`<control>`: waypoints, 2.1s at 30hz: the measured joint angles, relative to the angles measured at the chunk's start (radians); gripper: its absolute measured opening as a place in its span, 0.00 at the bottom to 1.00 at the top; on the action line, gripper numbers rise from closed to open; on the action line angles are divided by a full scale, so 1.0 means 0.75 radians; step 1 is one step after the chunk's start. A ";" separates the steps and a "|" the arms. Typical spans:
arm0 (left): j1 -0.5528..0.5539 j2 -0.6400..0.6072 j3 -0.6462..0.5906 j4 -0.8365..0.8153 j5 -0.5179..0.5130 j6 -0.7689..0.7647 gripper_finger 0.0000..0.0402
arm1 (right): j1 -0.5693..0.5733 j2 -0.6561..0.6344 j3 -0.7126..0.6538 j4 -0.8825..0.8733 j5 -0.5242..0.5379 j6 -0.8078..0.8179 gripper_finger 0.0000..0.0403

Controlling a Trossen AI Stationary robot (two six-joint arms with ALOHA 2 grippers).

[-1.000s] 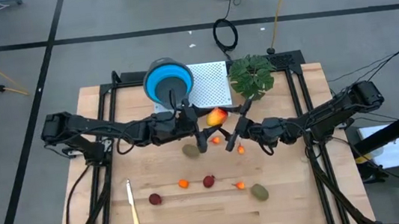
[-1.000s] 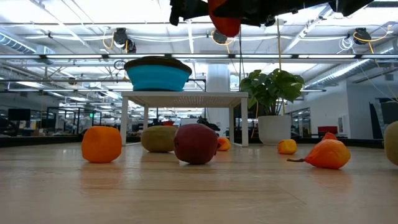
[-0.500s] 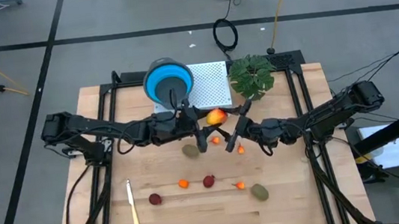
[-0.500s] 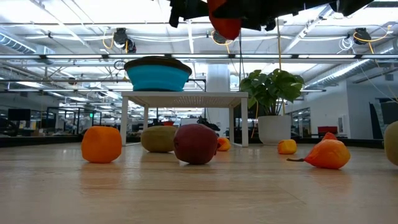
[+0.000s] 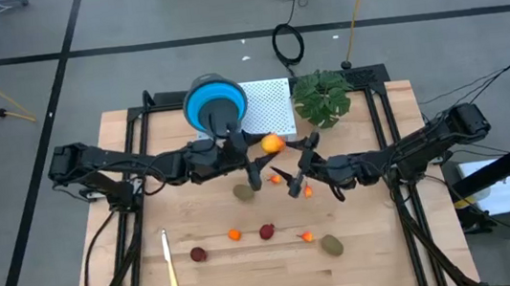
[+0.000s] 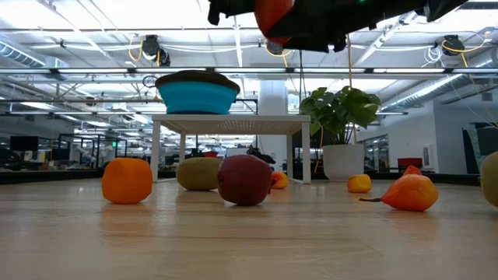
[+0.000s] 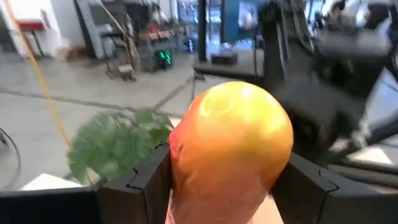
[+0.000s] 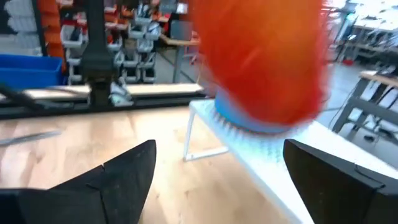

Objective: Pick & Place Fruit
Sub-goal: Put the mango in the blue strainer bowl on the shelf

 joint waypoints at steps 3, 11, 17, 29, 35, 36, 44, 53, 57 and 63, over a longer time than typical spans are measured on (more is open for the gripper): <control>0.002 -0.039 0.001 -0.025 -0.062 0.026 0.55 | 0.001 -0.007 0.000 -0.066 -0.005 0.045 0.86; 0.050 -0.179 0.002 -0.196 -0.177 -0.048 0.55 | 0.013 -0.068 -0.001 -0.267 0.001 0.189 0.81; 0.109 -0.274 0.001 -0.367 -0.228 -0.185 0.55 | 0.037 -0.136 -0.001 -0.412 0.004 0.260 0.71; 0.288 -0.360 0.001 -0.581 -0.114 -0.432 0.55 | 0.043 -0.235 -0.001 -0.590 0.003 0.329 0.37; 0.401 -0.363 0.001 -0.580 0.038 -0.528 0.55 | 0.043 -0.262 -0.001 -0.654 -0.038 0.324 0.17; 0.420 -0.363 0.001 -0.578 0.059 -0.543 0.55 | 0.043 -0.267 -0.001 -0.674 -0.048 0.323 0.14; 0.598 -0.363 0.001 -0.582 0.202 -0.727 0.55 | 0.043 -0.271 -0.001 -0.712 -0.137 0.332 0.03; 0.835 -0.363 0.001 -0.766 0.378 -0.979 0.55 | 0.043 -0.271 -0.001 -0.727 -0.135 0.323 0.01; 0.898 -0.363 0.001 -0.851 0.404 -1.025 0.55 | 0.043 -0.271 -0.001 -0.735 -0.135 0.322 0.00; 0.917 -0.362 0.001 -0.893 0.404 -1.025 0.55 | 0.043 -0.271 -0.001 -0.735 -0.135 0.322 0.00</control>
